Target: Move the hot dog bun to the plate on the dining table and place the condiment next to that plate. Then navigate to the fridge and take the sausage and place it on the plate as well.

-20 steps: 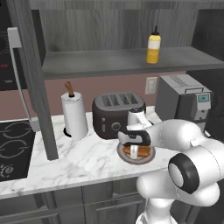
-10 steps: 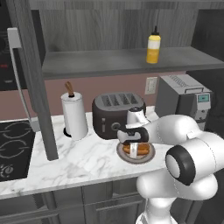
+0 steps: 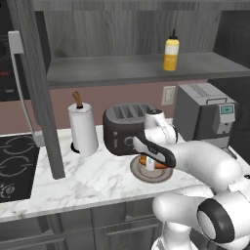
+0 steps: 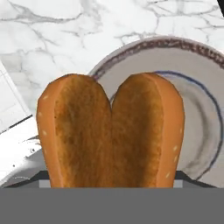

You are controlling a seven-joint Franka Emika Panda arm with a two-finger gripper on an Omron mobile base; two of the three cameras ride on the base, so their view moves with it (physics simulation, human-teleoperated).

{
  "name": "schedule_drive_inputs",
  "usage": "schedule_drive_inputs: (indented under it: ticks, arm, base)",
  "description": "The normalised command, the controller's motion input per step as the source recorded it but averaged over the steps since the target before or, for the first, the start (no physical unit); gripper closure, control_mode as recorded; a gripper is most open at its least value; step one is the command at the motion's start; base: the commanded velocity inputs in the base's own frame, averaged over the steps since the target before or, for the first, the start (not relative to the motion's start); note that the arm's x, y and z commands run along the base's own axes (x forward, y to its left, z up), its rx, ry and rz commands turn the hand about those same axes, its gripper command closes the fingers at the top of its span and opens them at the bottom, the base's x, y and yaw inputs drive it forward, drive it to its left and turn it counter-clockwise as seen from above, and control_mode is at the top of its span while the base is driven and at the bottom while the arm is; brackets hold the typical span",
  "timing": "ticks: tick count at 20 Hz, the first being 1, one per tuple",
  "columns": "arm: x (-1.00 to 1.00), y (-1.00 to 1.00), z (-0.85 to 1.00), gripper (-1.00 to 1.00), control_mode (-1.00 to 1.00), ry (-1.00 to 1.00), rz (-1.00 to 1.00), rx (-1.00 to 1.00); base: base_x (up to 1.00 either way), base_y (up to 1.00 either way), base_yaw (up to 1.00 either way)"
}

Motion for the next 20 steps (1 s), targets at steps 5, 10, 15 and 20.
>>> schedule_drive_inputs:
  ticks: [5,10,15,20]
  arm:
    - [-0.36,-0.04,1.00,1.00,-1.00,0.00,-0.11,0.00]
    - [-0.34,-0.03,1.00,1.00,-1.00,0.00,-0.09,0.00]
    - [-0.36,-0.05,1.00,1.00,-1.00,0.00,-0.08,0.00]
    - [-0.48,-0.08,0.94,1.00,-1.00,0.00,-0.06,0.00]
  base:
    - [0.00,0.00,0.00]
    - [0.00,0.00,0.00]
    - [0.00,0.00,0.00]
    - [0.00,0.00,0.00]
